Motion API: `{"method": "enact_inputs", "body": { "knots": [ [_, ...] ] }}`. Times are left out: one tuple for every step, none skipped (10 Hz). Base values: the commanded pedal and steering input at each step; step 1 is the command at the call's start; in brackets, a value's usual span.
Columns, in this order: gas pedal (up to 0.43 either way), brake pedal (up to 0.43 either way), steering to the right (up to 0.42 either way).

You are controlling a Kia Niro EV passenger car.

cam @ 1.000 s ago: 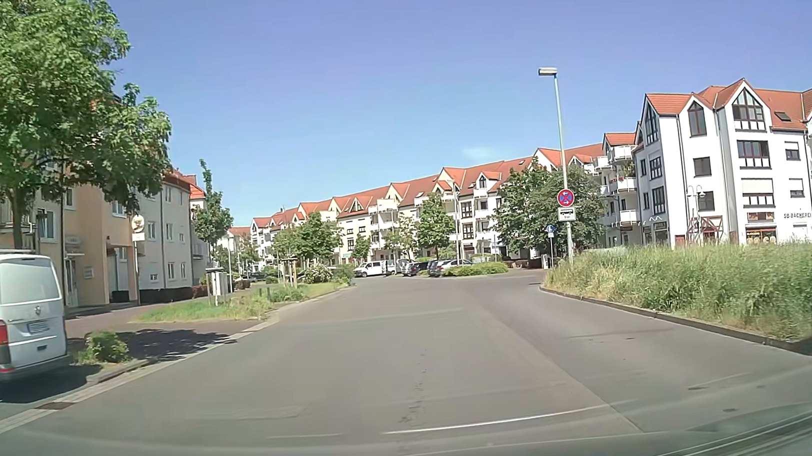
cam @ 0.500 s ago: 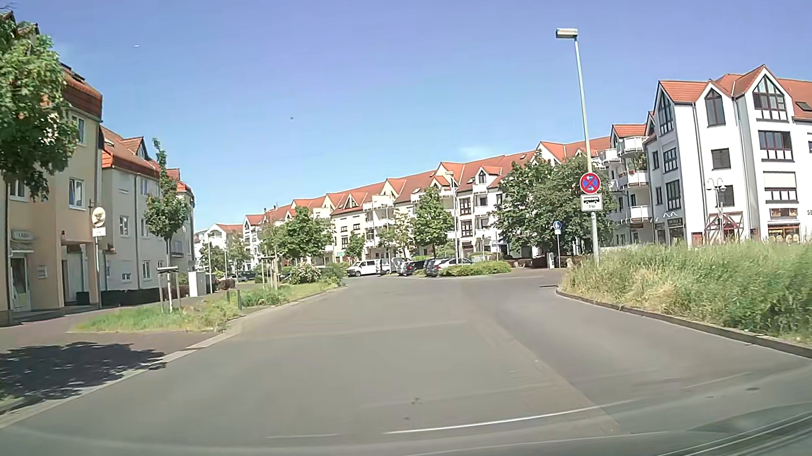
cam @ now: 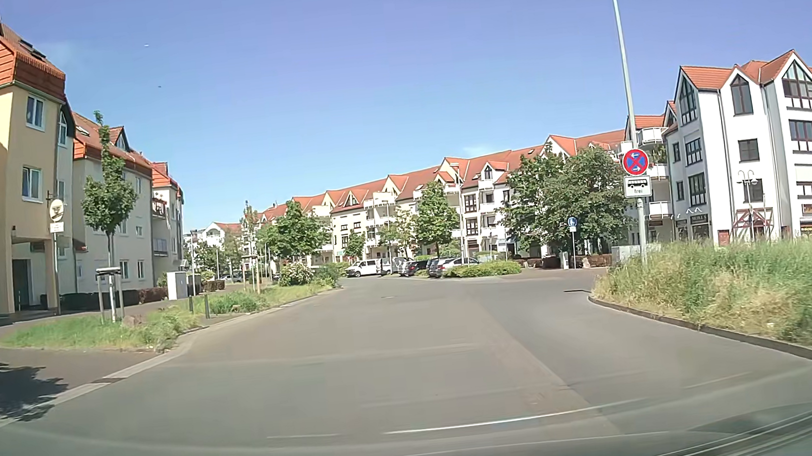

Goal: Follow the waypoints while adhering to traffic rules and regulations

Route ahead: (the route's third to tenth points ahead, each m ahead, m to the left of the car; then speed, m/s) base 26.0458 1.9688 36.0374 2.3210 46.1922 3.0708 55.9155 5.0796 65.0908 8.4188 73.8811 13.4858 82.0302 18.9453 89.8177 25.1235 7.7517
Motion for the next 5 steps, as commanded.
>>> {"method": "enact_inputs", "body": {
  "knots": [
    [0.000,0.030,-0.006],
    [0.000,0.030,-0.006],
    [0.000,0.030,-0.006],
    [0.000,0.030,-0.006],
    [0.000,0.030,-0.005]
  ]
}}
